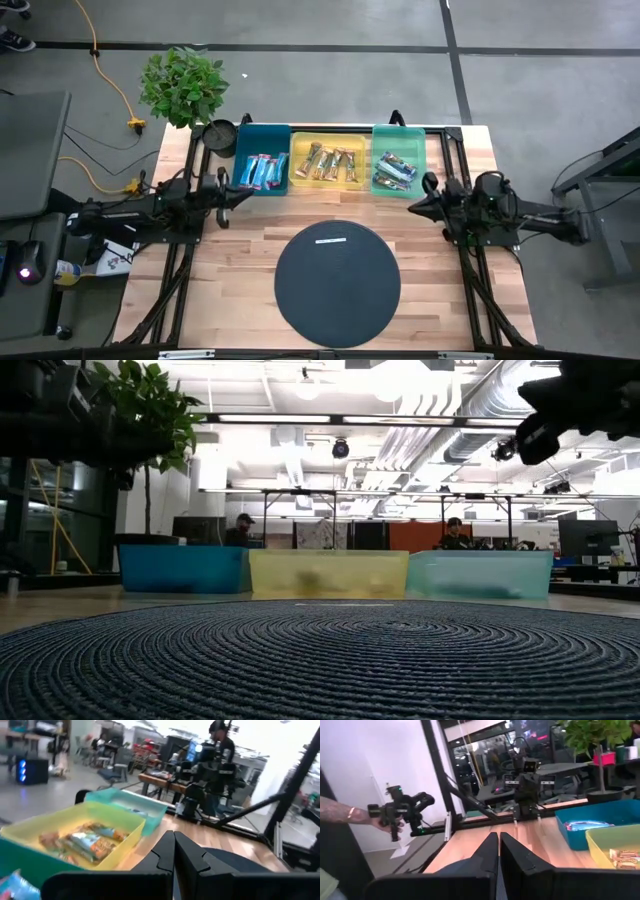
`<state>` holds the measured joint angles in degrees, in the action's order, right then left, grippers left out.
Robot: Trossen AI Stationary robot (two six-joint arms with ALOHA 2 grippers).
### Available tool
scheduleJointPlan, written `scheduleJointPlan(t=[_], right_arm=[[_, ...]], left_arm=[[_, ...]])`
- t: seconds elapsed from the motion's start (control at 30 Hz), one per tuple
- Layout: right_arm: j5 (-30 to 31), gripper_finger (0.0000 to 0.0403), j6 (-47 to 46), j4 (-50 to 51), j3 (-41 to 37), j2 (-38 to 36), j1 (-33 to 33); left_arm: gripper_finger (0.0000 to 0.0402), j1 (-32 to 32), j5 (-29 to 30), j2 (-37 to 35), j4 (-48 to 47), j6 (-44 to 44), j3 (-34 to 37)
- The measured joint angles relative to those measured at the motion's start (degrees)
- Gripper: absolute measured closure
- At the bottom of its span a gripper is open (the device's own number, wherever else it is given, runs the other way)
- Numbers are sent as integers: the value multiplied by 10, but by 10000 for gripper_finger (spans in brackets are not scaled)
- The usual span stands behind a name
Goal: Pick and place Granola Bars by type
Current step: Return to Home Position
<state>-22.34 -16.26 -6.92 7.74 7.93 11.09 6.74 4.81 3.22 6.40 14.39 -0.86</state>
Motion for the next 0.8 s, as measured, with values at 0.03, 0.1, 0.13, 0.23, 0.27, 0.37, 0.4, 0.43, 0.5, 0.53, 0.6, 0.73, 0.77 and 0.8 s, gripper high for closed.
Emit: scheduleJointPlan(t=[0.03,0.1,0.13,0.23,0.27,0.37,0.4,0.43,0.5,0.53,0.6,0.73,0.77,0.8], right_arm=[[-5,402,1,7,0,-10,0],[-7,402,2,26,-1,-30,0],[-5,402,3,39,-1,-38,0],[15,402,11,81,-1,-57,0],[26,402,11,84,-1,-61,0],[33,402,13,85,-1,-62,0],[34,402,13,86,-1,-61,0],[34,402,13,87,-1,-61,0],[34,402,9,93,-1,-60,0],[34,402,4,95,-1,-60,0],[34,402,-4,94,-1,-60,0],[34,402,-2,94,-1,-60,0],[34,402,-3,94,-1,-60,0],[34,402,-3,94,-1,-60,0]], left_arm=[[402,0,-6,0,3,-12,0],[402,0,-20,0,5,-34,0],[402,0,-29,0,6,-45,0],[402,0,-40,0,5,-57,0],[402,0,-43,0,5,-58,0],[402,0,-44,0,5,-69,0],[401,0,-44,0,5,-70,0],[401,0,-44,0,5,-70,0],[401,0,-44,0,1,-68,0],[401,0,-44,0,-1,-68,0],[401,0,-43,0,-7,-67,0],[401,0,-43,0,-10,-67,0],[401,0,-43,0,-10,-67,0],[401,0,-43,0,-10,-67,0]])
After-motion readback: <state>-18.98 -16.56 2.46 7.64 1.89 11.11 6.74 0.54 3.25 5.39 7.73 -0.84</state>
